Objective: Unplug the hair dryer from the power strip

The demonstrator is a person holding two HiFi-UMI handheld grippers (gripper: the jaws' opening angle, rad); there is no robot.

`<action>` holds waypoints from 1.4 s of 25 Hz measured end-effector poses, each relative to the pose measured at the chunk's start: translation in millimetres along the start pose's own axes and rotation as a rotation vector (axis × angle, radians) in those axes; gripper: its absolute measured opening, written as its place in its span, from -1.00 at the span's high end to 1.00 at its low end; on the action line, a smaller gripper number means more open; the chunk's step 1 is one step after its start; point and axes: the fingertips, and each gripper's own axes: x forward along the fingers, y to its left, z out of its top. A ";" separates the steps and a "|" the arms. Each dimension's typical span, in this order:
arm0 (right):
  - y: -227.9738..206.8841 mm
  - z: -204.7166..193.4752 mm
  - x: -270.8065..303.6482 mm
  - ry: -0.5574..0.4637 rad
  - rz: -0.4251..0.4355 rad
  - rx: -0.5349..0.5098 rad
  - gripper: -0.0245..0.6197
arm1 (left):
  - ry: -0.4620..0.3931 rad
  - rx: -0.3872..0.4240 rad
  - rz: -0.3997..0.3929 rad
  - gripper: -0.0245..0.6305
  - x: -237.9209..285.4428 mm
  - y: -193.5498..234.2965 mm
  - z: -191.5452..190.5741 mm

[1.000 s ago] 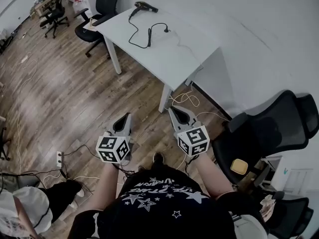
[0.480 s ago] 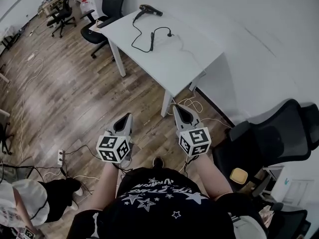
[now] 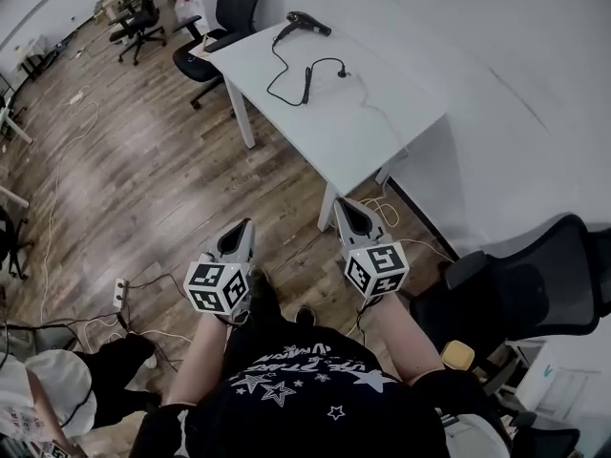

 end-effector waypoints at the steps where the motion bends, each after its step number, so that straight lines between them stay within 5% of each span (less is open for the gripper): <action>1: -0.5 -0.9 3.8 0.001 0.000 0.010 0.90 | -0.001 0.002 0.002 0.90 1.8 3.2 1.5; 21: -57.6 12.9 154.4 0.035 -0.198 0.048 0.90 | 0.058 -0.020 -0.160 0.90 146.0 118.6 54.1; 35: -41.8 18.2 257.3 0.066 -0.301 0.039 0.90 | 0.139 -0.040 -0.255 0.91 184.4 216.3 69.3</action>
